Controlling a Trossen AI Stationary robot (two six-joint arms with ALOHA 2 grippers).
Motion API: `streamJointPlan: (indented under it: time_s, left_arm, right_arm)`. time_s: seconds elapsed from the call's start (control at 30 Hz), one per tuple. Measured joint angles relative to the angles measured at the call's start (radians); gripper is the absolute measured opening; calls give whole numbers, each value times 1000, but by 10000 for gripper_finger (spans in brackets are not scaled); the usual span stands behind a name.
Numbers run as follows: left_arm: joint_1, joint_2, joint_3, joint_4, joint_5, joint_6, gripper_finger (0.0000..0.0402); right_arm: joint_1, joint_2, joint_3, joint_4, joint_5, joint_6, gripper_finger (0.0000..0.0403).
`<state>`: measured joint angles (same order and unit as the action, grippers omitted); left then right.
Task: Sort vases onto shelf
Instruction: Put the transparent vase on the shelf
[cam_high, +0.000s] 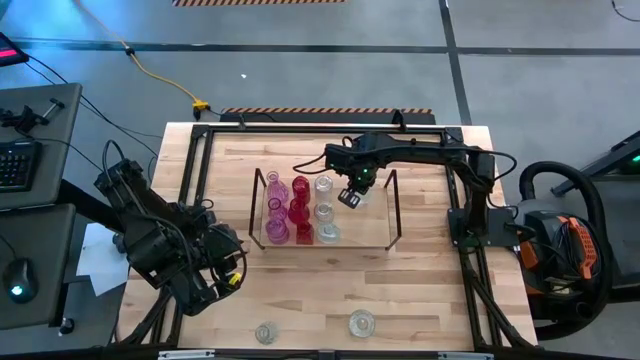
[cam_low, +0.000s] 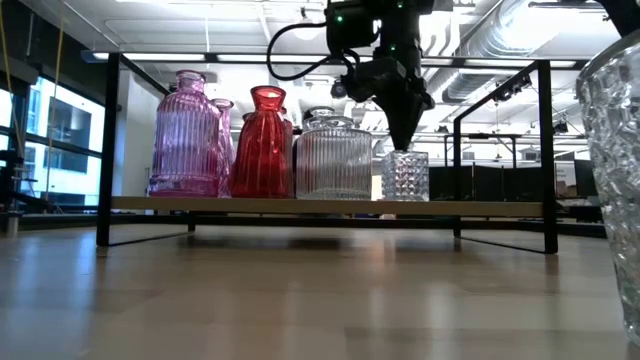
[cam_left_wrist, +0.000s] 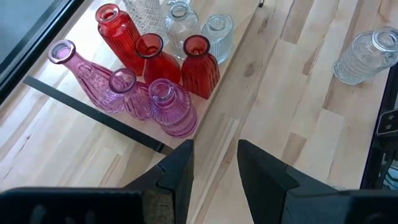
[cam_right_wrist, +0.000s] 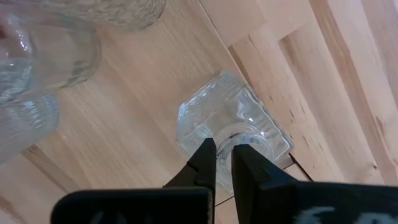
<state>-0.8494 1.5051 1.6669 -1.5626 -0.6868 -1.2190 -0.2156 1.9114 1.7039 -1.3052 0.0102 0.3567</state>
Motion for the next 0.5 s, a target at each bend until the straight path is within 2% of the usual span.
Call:
streamJointPlan:
  time_s: [0.33, 0.5]
  left_arm:
    - [0, 0, 0, 0, -5, 0, 115]
    - [0, 0, 0, 0, -10, 0, 115]
  right_arm:
    - [2, 1, 0, 1, -29, 25, 67]
    - [2, 1, 0, 1, -28, 56, 81]
